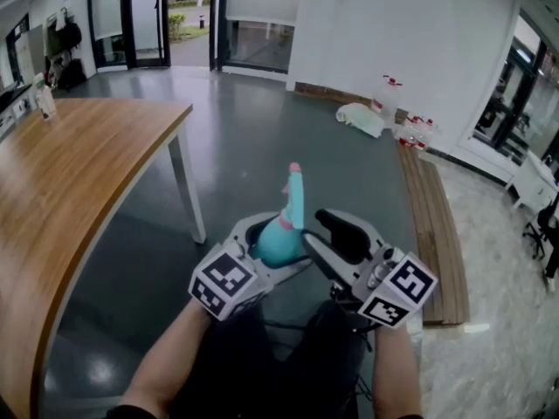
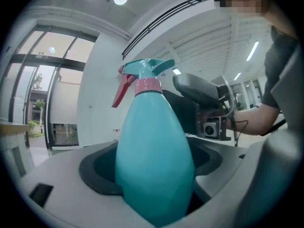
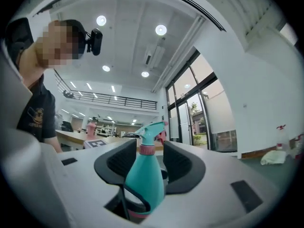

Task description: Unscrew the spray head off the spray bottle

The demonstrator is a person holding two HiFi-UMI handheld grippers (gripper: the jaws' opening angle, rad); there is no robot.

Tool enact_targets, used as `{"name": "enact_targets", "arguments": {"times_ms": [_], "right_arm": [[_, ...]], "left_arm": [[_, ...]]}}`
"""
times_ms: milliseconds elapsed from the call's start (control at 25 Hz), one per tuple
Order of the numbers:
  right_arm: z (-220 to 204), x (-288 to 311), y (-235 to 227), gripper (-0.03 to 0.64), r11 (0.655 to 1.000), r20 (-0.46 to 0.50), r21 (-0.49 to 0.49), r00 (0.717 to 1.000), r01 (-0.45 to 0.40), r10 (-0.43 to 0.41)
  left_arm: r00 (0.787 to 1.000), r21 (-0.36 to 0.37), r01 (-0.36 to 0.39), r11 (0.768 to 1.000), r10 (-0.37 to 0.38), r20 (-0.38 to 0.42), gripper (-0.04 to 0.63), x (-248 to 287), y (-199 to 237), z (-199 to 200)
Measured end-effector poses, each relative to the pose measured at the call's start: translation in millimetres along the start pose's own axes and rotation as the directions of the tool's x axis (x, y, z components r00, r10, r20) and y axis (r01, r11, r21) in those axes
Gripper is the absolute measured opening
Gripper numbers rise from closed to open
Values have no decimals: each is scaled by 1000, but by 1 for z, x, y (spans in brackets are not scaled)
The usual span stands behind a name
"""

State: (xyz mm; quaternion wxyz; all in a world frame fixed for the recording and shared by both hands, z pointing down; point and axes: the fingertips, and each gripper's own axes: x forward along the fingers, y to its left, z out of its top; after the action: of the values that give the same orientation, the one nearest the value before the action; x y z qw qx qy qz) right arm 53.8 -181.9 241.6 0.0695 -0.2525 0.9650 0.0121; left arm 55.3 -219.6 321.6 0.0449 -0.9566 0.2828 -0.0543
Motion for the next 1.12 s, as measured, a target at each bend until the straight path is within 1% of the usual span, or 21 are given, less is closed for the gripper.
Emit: {"name": "enact_targets", "arguments": {"times_ms": [80,160,320,480,520,600,720,880,1000,1120], "right_arm": [[0,3,-5,175,996,-1,-1,996,85,-85],[-3,6,-4,175,991,-12,6,991,134,-134],[-14,16,1,175,987,-58,6,985,161,-160],[-17,18,-5,174,975,-71,20,973,221,-219],[-17,18,-5,150,974,-72,17,972,225,-223],[-17,18,-3,141,976,-76,9,974,217,-216],[-17,17,-1,137,982,-78,9,979,189,-188],[-15,13,3,137,993,-63,8,992,115,-114],[-12,10,4,137,999,-56,6,997,51,-51],[-10,9,7,137,1000,-61,-7,998,-12,12]], "left_arm": [[997,-2,-71,997,71,-14,411,3,6,-3],[992,9,-122,992,123,-27,411,5,7,-5],[981,45,-185,982,187,-46,413,6,8,-11],[971,90,-226,970,232,-63,413,6,7,-14],[968,98,-233,968,240,-70,413,5,7,-14],[967,104,-234,967,242,-76,413,5,7,-15],[978,97,-189,977,196,-72,413,4,4,-15],[996,82,-67,994,72,-58,413,3,-8,-11],[998,83,19,996,-14,-61,413,3,-14,-8],[993,76,101,992,-96,-61,413,1,-20,-5]]}}
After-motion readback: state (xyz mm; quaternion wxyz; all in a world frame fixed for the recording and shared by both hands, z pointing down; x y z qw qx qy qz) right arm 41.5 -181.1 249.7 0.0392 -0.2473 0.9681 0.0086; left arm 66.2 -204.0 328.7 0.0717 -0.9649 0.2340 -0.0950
